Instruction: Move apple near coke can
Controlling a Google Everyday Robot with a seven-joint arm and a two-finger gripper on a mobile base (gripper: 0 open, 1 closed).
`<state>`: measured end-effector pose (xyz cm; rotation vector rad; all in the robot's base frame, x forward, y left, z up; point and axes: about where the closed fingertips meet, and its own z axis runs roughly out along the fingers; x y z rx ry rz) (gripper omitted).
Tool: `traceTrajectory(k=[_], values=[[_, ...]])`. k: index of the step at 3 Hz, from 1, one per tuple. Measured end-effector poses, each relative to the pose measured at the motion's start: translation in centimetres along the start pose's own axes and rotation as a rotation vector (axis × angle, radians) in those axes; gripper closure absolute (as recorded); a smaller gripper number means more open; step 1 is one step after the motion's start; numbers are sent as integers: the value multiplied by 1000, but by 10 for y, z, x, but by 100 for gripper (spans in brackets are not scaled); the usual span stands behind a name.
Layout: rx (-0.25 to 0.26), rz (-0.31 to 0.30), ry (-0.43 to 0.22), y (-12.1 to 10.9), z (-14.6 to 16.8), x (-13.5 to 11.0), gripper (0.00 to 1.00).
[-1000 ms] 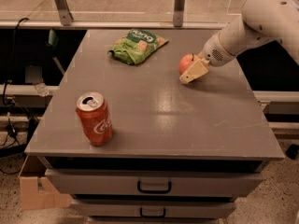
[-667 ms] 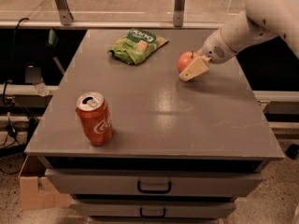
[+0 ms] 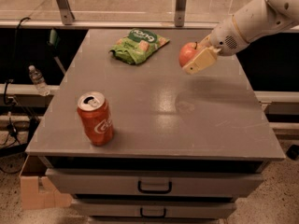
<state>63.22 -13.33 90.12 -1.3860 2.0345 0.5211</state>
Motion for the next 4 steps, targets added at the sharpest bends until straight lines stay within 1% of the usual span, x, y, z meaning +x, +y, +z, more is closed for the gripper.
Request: traceTrajectory(k=[1, 2, 3, 4], values=[[-106, -71, -3, 22, 24, -11, 100], [-266, -203, -3, 76, 56, -26, 100], [-412, -322, -5, 126, 79, -38, 100], [-503, -416, -16, 159, 92, -48, 100]])
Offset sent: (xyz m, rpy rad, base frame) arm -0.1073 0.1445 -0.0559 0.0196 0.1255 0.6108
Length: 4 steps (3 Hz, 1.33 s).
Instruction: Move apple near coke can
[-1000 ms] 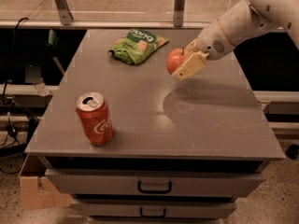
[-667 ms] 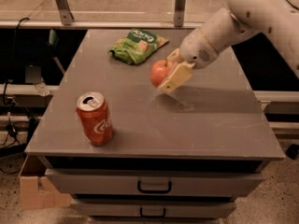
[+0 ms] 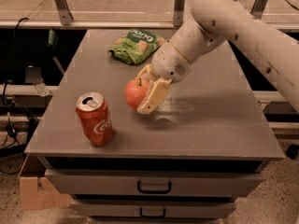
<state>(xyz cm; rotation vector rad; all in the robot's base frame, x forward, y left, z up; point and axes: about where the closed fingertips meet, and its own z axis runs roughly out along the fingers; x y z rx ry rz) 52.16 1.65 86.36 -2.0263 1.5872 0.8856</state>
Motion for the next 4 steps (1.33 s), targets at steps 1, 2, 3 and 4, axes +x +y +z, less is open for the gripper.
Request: traceTrajectory(k=[1, 2, 3, 4], values=[[-23, -69, -2, 8, 16, -17, 83], [-19, -108, 8, 11, 29, -25, 61], [-13, -125, 20, 13, 38, -29, 37], [-16, -125, 28, 16, 45, -31, 13]])
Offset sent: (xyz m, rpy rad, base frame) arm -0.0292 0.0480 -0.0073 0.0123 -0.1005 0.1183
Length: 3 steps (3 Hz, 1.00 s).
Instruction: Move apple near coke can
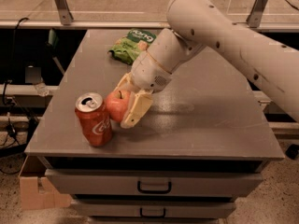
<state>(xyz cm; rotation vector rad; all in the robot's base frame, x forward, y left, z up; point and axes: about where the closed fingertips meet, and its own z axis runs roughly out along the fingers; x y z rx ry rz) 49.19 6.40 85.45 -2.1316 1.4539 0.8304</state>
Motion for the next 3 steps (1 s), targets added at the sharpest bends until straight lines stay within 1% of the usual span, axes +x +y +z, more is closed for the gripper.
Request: traceTrajectory(k=[1, 2, 3], values=[[-19, 2, 14, 0, 4, -1, 0], [-45, 3, 34, -1, 7, -1, 0], [14, 29, 100, -14, -26, 11, 0]])
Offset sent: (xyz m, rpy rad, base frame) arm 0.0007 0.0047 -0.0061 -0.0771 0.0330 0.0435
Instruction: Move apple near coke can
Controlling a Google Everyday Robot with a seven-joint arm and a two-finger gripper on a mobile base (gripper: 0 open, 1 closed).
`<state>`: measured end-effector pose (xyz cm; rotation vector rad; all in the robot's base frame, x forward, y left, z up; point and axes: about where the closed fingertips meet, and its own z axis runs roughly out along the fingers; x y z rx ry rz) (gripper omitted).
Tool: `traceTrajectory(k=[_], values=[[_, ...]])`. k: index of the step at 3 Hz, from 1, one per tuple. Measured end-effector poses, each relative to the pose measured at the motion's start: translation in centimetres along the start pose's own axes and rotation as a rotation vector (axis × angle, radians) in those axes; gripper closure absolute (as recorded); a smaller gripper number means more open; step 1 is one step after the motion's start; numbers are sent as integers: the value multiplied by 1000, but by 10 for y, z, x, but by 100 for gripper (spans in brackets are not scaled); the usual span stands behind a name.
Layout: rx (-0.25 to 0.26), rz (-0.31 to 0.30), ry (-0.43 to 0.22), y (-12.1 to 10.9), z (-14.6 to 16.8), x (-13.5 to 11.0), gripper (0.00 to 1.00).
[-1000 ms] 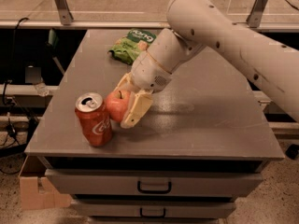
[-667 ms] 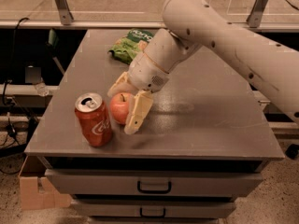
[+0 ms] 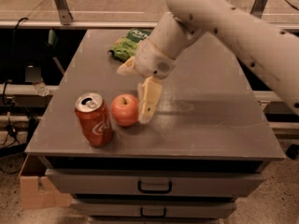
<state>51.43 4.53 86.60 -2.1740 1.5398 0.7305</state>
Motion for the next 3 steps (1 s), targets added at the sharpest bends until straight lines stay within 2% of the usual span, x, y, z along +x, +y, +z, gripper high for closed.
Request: traceTrajectory(k=[1, 2, 3], values=[[148, 61, 28, -23, -69, 23, 0], [364, 167, -26, -41, -156, 50, 0], [414, 157, -36, -45, -177, 45, 0]])
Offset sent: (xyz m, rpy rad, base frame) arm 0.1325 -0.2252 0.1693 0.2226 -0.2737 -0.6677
